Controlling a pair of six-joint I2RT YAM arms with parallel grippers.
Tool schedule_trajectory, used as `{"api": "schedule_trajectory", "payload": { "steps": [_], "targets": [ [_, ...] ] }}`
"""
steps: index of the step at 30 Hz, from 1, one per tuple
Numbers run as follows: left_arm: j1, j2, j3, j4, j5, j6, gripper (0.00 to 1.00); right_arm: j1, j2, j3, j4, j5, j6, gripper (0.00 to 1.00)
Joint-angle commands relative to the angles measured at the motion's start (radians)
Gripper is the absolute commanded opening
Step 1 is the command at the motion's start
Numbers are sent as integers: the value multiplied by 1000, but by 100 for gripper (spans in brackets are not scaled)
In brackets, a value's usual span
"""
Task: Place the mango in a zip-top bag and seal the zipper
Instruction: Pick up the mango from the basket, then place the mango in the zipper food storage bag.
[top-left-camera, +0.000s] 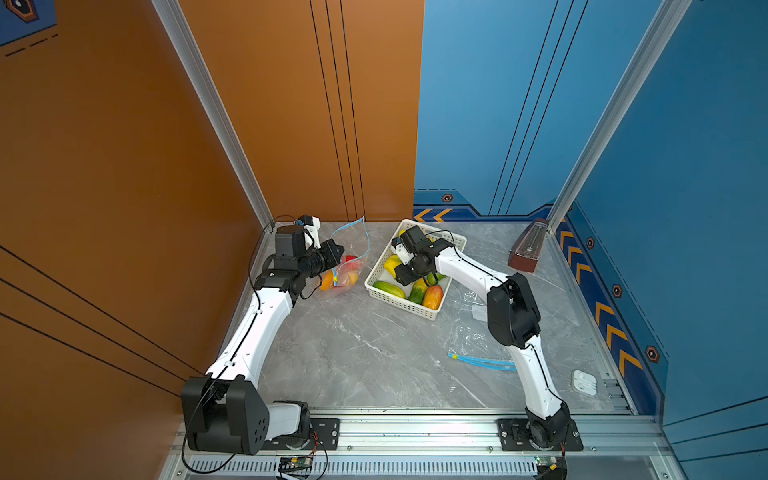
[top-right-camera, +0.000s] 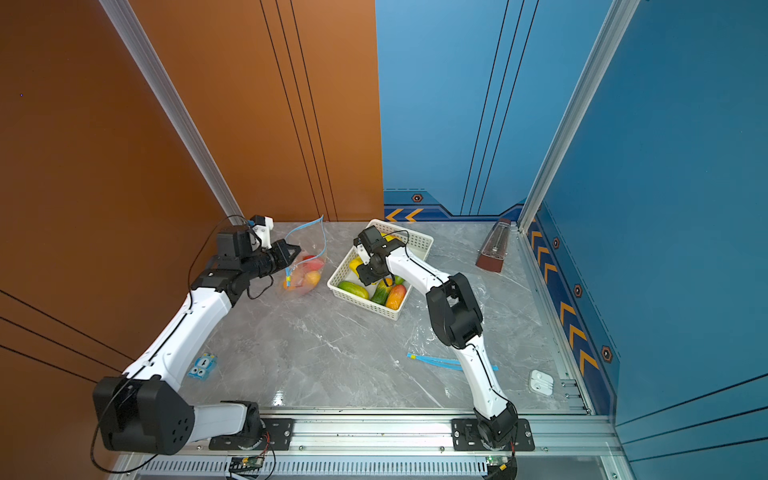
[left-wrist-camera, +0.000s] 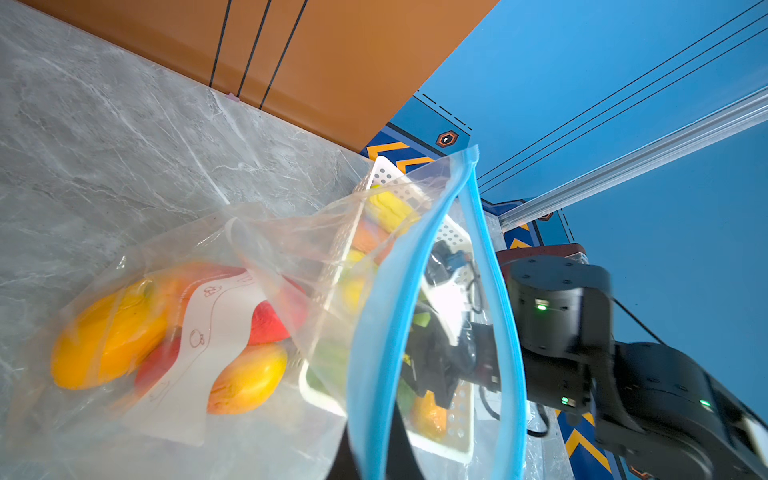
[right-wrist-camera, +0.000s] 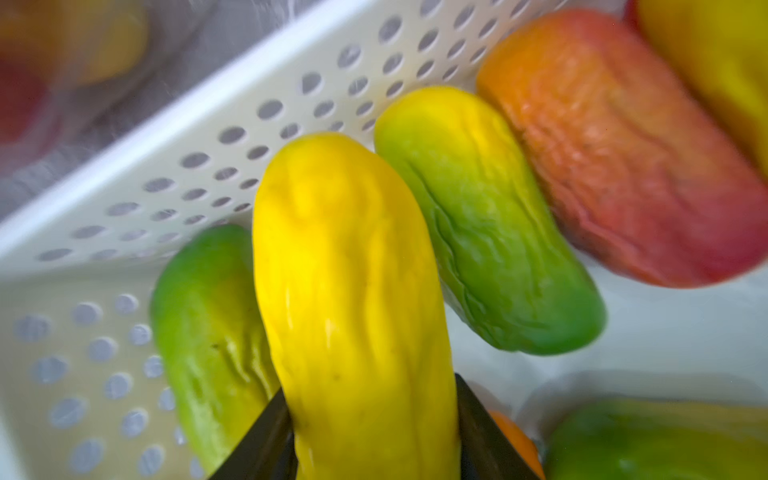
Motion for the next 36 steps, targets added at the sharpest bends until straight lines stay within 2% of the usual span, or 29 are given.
{"api": "schedule_trajectory", "payload": {
  "steps": [1, 3, 7, 8, 13, 17, 21, 26, 28, 31, 32, 36],
  "targets": [
    [9, -7, -6, 0, -13, 8, 0, -5, -194, -49, 162, 28, 122, 30],
    [8, -1, -3, -1, -9, 6, 0, 11, -258, -94, 242, 49, 139, 30],
    [8, 12, 6, 1, 2, -4, 0, 54, -374, -338, 781, -21, 325, 27],
    [8, 17, 9, 0, 3, -6, 0, 74, -365, -351, 875, -26, 359, 27],
    [9, 26, 21, 0, 9, -11, 0, 179, -262, -254, 1041, 5, 414, 28],
    [13, 34, 31, 0, 18, -15, 0, 222, -150, -96, 1010, 21, 413, 30],
    [21, 33, 31, 0, 17, -23, 0, 232, -93, -95, 1064, 47, 438, 31],
    [38, 37, 35, 1, 20, -39, 0, 235, -88, -95, 1048, 46, 407, 48],
    [43, 39, 38, 2, 24, -44, 0, 234, -91, -98, 1039, 56, 392, 65],
    [45, 42, 44, 2, 25, -47, 0, 232, -93, -92, 1029, 41, 378, 70],
    [47, 41, 45, 2, 25, -49, 0, 230, -94, -84, 1017, 39, 375, 76],
    [51, 45, 58, -1, 26, -55, 0, 217, -109, -86, 1011, 32, 382, 76]
  ]
}}
